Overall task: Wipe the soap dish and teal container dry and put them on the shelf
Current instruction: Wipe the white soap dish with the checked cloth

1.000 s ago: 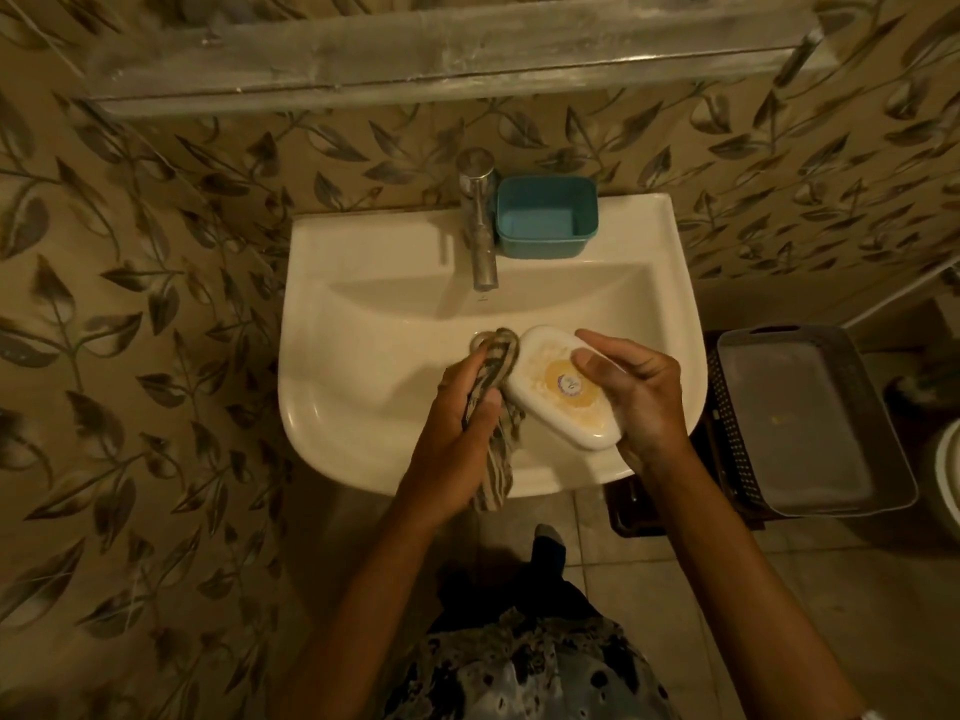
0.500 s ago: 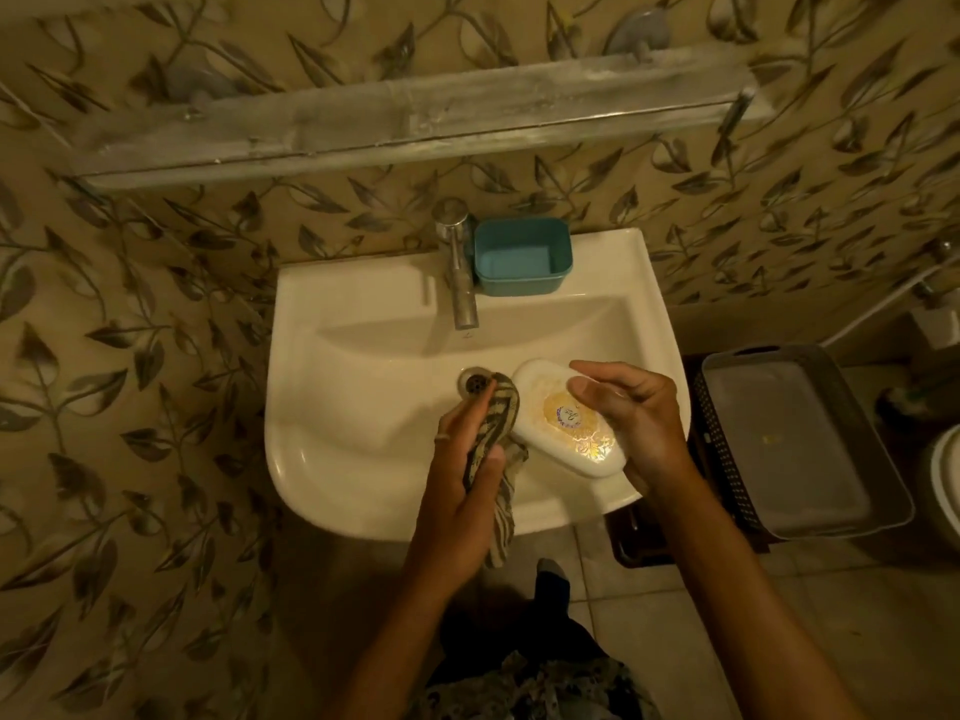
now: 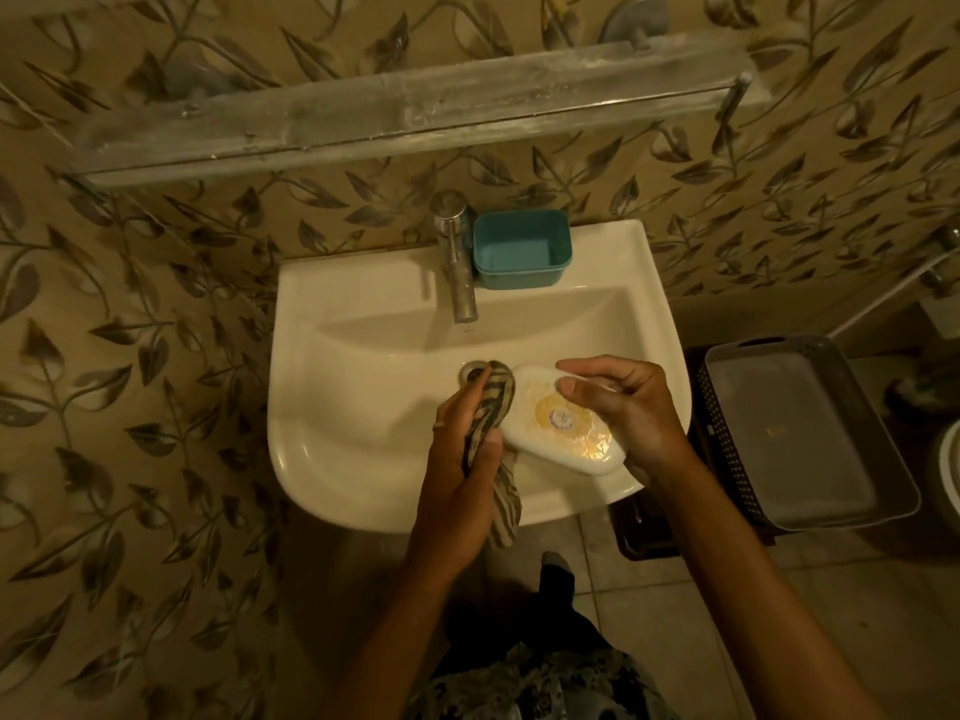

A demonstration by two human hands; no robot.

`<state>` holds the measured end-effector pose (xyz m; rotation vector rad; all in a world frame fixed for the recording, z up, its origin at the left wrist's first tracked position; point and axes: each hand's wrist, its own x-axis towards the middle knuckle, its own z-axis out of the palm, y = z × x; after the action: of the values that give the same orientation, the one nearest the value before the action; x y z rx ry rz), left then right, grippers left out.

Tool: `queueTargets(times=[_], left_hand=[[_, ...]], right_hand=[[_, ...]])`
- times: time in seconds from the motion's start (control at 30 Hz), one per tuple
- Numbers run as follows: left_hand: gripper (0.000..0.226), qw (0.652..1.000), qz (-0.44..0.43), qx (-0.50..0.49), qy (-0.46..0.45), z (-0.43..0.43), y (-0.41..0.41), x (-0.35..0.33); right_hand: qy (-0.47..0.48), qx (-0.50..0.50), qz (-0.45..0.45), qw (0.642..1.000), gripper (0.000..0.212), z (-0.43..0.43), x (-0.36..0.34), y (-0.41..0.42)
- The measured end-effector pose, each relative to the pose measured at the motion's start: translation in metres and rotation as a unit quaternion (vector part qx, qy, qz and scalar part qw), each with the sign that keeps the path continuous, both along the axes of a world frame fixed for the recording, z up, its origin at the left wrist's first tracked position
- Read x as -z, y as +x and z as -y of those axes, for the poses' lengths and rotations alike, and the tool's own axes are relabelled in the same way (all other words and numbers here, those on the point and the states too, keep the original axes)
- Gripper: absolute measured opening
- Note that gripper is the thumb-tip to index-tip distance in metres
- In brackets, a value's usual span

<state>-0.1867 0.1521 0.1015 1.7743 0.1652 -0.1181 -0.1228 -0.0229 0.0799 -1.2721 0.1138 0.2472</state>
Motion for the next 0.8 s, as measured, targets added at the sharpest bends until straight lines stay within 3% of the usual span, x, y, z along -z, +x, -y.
queueTargets(times=[0.07,0.27,0.47,0.63,0.8], left_hand=[[0.047,1.0,-0.02,-0.013,-0.019,0.0,-0.01,0.003],[0.045,0.998,-0.03,-0.032,-0.039,-0.003,-0.013,0.005],[0.047,0.999,-0.013,-0.02,-0.049,-0.006,0.001,0.003],[0.045,0.997,-0.014,-0.058,-0.044,-0.002,-0.012,0.007],[0.038,0.989,-0.074,-0.059,-0.117,-0.008,-0.033,0.015]], right_hand=[[0.008,0.021,-0.012,1.0,0.017,0.001,0.001,0.001],[-0.029,-0.101,-0.002,0.995,0.017,-0.003,0.001,-0.004],[-0.008,-0.134,-0.001,0.991,0.019,-0.01,0.001,-0.01],[-0.013,-0.049,0.007,0.999,0.017,-0.013,0.002,-0.007],[0.017,0.072,-0.018,0.997,0.017,-0.008,0.003,0.0]])
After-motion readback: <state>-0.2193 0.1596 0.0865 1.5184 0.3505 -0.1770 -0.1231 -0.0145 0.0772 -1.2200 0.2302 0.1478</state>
